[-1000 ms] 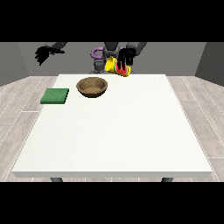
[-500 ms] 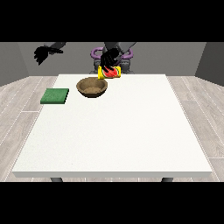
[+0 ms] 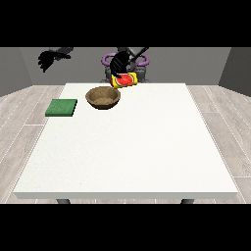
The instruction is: Pick the cup and pour the ball into the bowl, then pick the bowl and place it on the pad
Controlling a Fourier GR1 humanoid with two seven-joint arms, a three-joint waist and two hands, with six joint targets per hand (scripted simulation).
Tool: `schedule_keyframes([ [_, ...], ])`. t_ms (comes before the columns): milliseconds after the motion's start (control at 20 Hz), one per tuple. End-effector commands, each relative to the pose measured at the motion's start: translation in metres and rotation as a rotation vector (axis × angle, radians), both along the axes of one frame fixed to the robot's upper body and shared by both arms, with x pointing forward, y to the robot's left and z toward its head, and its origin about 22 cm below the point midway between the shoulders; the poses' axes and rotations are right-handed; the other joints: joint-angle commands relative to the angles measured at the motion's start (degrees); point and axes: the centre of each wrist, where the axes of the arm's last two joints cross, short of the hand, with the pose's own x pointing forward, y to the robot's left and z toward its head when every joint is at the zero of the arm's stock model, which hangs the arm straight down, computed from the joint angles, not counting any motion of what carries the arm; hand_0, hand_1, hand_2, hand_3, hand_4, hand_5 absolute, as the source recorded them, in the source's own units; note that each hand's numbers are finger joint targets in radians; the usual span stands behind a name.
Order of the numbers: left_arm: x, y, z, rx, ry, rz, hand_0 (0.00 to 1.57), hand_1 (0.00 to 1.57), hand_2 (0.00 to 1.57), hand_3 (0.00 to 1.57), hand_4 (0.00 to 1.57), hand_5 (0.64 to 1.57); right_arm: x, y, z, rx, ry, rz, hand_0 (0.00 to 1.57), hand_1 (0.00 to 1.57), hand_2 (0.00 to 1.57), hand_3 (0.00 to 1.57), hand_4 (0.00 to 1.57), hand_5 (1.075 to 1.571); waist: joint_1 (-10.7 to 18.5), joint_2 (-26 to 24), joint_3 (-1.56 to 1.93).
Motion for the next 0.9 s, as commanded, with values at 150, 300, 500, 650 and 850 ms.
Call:
schedule_keyframes([
  [150, 0.016, 0.024, 0.036, -0.595, 0.013, 0.116, 1.50, 1.50, 1.57, 1.57, 1.57, 1.092, -0.003, 0.011, -0.013, 0.025, 0.080, -0.081, 0.00, 0.00, 0.00, 0.00, 0.22, 1.565, 5.64, -0.14, -0.50],
  [300, 0.008, 0.038, 0.018, -0.967, 0.094, 0.264, 1.30, 1.30, 1.57, 1.57, 1.57, 1.156, -0.011, 0.002, -0.011, 0.018, 0.082, -0.087, 0.00, 0.00, 0.00, 0.00, 0.22, 1.565, 6.19, -0.38, -0.72],
  [500, -0.002, 0.054, 0.008, -1.462, 0.152, 0.381, 0.90, 0.90, 0.85, 0.48, 1.26, 1.437, -0.017, 0.015, -0.022, 0.030, 0.079, -0.081, 0.00, 0.00, 0.00, 0.00, 0.25, 1.567, 6.20, 1.06, -1.27],
  [650, -0.016, 0.077, -0.011, -1.740, 0.185, 0.451, 0.00, 0.00, 0.00, 0.00, 0.42, 1.561, 0.000, 0.046, -0.022, 0.071, 0.021, -0.033, 0.00, 0.00, 0.00, 0.00, 0.35, 1.567, 4.11, 5.81, -1.56],
  [850, -0.029, 0.090, -0.004, -2.046, 0.270, 0.312, 0.00, 0.00, 0.00, 0.00, 0.00, 1.556, 0.015, 0.082, -0.022, 0.069, 0.011, -0.023, 0.00, 0.00, 0.00, 0.00, 0.29, 1.570, 4.30, 7.42, -1.01],
])
